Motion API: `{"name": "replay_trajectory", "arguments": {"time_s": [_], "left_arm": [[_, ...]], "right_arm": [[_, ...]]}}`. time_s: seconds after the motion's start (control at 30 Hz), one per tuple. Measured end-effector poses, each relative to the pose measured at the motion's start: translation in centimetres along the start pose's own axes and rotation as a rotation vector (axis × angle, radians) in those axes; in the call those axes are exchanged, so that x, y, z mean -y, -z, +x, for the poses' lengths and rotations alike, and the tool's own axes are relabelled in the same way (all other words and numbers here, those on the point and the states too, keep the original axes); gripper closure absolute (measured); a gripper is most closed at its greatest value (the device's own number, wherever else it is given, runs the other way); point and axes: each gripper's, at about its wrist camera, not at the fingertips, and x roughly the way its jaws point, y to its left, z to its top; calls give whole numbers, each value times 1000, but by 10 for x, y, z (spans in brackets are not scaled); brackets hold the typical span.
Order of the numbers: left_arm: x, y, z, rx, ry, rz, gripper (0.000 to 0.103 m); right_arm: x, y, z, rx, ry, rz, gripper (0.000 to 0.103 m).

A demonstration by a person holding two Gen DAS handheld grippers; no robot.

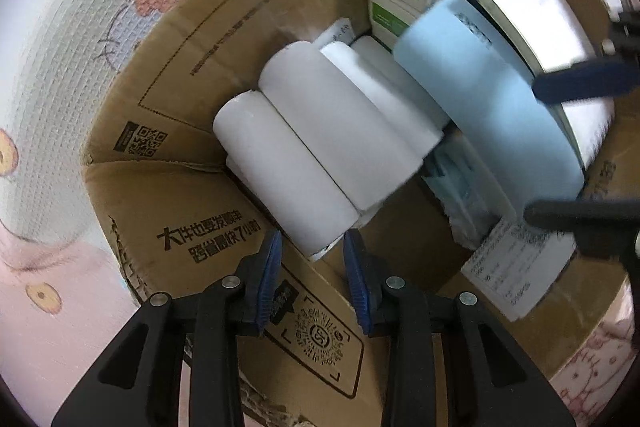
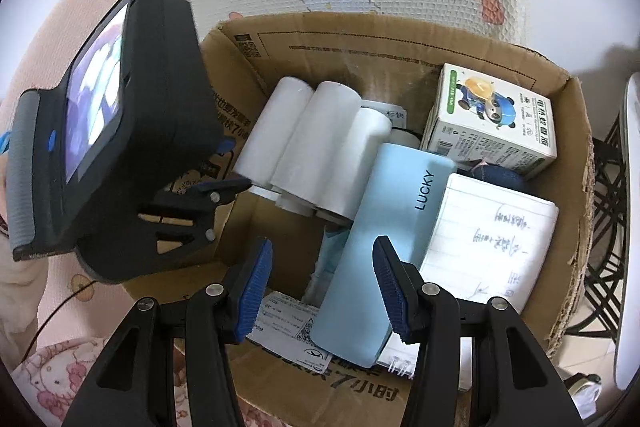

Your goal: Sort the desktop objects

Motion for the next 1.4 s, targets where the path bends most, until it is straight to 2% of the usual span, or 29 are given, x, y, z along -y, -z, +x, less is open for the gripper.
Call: {"name": "replay_trajectory", "arguments": {"time_s": [0.13,0.23,0.3,0.4,0.6,0.7,0.87,1.13,1.27,1.4], "left_arm": [[-8,7,-12,52,58,-53,66],[-6,20,-28,114,40,-58,62],[-5,30,-40,166,40,-61,55],[-14,45,-53,233,41,-92,55],[-26,73,-64,412,4,-177,55],[-31,85,-71,503,46,-248,55],[-43,105,-81,670,130,-367,67],[-48,163,-83,928,130,-566,68],[-51,178,-70,950,136,-601,68],[-61,195,-54,933,218,-708,68]], "right_arm": [[-4,-1,2,7,8,-10,54],[-9,-2,4,12,19,-18,54],[-12,-2,3,10,11,-20,54],[-19,-4,3,19,14,-27,54],[-29,-10,6,18,37,-48,54],[-37,-10,5,18,66,-64,54],[-53,-9,-12,106,53,-55,54],[-84,-4,-23,218,66,-87,54],[-91,5,-31,281,129,-92,54],[-93,17,-37,372,170,-82,54]]}}
